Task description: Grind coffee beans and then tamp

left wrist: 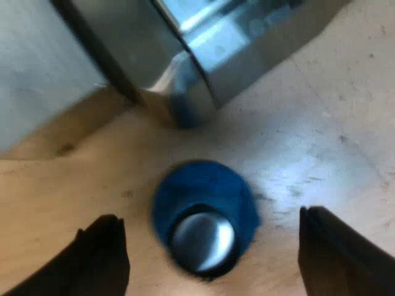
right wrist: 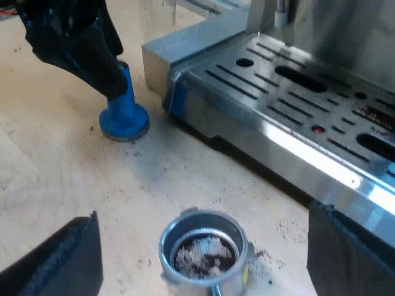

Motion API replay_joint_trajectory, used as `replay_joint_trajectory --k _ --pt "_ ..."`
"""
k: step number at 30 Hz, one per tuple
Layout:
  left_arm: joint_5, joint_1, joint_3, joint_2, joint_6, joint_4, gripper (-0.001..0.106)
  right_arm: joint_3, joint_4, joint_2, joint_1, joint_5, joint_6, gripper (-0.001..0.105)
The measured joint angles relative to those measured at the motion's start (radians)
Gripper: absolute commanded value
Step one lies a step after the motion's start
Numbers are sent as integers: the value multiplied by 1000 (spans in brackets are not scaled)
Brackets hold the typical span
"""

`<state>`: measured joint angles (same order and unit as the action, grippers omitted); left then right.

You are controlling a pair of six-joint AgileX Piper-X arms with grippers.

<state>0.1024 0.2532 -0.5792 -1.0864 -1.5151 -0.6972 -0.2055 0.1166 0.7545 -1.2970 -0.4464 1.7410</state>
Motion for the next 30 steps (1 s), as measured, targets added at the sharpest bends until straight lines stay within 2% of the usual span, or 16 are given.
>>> replay_joint_trajectory --k 2,4,7,8,11,15,17,19,20,23,25,30 --pt "-61 0 0 63 0 -4 61 -33 -34 0 0 0 0 70" --pt "-82 0 0 116 0 -12 61 -72 -93 0 0 0 0 70" --pt "-83 0 0 182 0 -34 61 -116 -175 0 0 0 0 70" --pt "-83 0 0 231 0 -52 61 -176 -296 0 0 1 -32 70" --pt "-83 0 0 319 -3 -82 61 -282 -473 0 0 16 -109 70" --pt "-74 0 -16 410 -19 -142 61 -394 -672 0 0 63 -148 70" --pt "-46 0 -45 455 -19 -180 61 -467 -775 0 5 64 -184 70" --pt "-33 0 -73 476 -32 -202 61 -499 -829 0 22 78 -198 70" --pt "-29 0 -93 490 -44 -214 61 -547 -884 0 54 106 -206 70" --pt "-21 0 -137 510 -80 -220 61 -590 -937 0 102 130 -208 70" --pt "-18 0 -172 514 -118 -223 61 -647 -993 0 221 198 -200 70" --pt "-19 0 -253 514 -154 -232 61 -694 -1051 0 486 361 -137 70"
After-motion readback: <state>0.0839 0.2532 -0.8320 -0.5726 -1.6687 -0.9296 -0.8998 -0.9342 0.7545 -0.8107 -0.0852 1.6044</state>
